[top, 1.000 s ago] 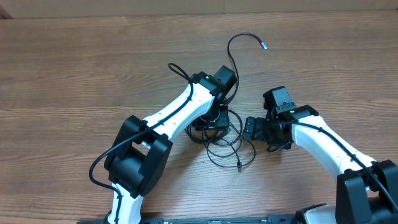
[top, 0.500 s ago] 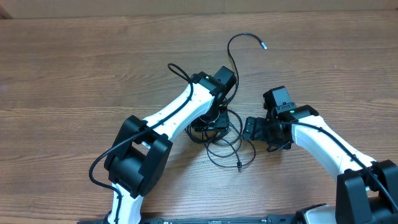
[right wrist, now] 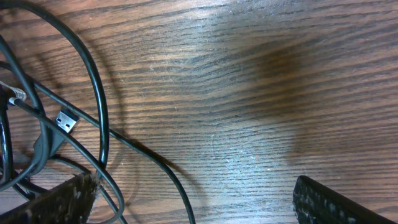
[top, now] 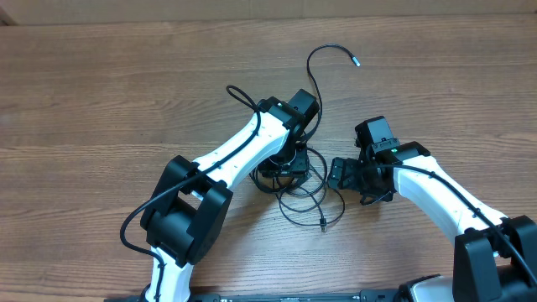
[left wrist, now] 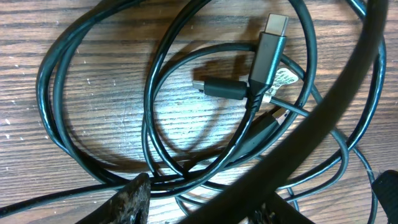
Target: Untangle cables
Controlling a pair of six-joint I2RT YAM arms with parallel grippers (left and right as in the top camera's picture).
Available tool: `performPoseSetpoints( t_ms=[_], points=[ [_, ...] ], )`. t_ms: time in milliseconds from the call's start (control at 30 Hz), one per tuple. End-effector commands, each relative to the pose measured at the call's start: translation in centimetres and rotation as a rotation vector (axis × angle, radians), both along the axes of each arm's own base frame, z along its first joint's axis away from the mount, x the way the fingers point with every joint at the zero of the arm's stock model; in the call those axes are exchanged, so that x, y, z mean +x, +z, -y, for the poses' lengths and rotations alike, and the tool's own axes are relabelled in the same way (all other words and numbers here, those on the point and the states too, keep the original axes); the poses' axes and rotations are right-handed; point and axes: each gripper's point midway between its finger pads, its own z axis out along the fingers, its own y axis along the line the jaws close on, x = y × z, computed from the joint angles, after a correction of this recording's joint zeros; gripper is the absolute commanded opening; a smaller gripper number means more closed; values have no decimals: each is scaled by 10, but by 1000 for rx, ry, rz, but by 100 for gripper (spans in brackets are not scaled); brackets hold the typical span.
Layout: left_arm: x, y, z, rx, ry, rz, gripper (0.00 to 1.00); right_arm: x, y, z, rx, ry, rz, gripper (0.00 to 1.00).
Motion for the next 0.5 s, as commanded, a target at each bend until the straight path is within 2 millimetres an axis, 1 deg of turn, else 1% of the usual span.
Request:
performPoseSetpoints(
  t_ms=[0,467],
  points=[
    [1,-2,1,12,3,8,49,5,2,0,-2,-8,14,100],
    [2,-2,2,10,3,10,51,5,2,0,-2,-8,14,100]
  ],
)
